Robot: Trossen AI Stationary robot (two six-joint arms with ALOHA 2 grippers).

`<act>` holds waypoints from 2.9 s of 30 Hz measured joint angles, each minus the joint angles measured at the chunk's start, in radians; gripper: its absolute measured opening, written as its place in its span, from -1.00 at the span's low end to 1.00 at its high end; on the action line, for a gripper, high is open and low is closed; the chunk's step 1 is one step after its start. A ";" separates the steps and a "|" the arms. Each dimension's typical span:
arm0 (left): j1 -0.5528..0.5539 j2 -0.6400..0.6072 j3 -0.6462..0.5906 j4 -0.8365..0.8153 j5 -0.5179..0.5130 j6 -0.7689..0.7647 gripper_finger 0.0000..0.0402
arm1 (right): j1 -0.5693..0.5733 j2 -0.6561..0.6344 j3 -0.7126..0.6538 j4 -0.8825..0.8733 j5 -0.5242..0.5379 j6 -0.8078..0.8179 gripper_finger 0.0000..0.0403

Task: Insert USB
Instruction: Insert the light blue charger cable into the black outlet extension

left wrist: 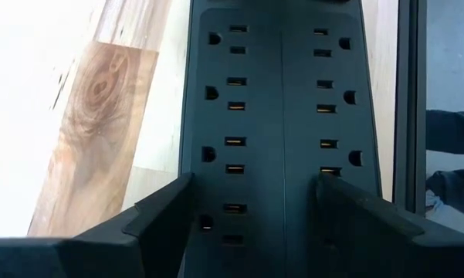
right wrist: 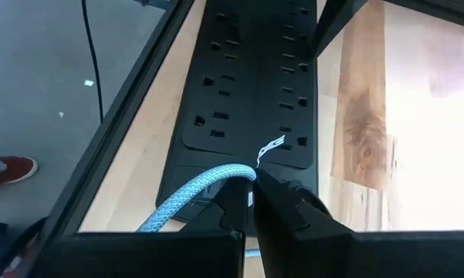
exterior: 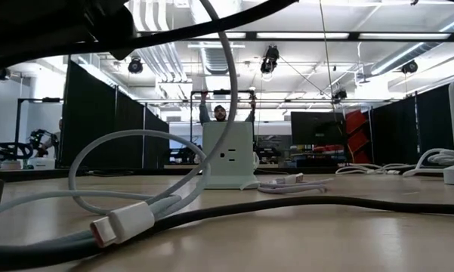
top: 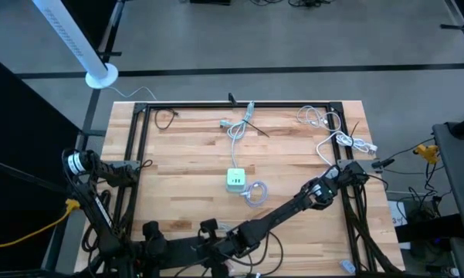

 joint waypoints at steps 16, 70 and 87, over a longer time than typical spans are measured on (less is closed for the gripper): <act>0.002 0.000 0.000 -0.007 0.007 0.001 0.29 | -0.023 0.004 0.000 0.010 -0.020 -0.049 -1.00; 0.002 0.000 0.000 -0.022 0.009 0.009 0.29 | -0.008 0.006 -0.010 0.043 -0.046 0.003 -1.00; 0.002 0.000 0.000 -0.026 0.008 0.016 0.29 | -0.006 0.006 -0.010 0.044 -0.047 -0.022 -1.00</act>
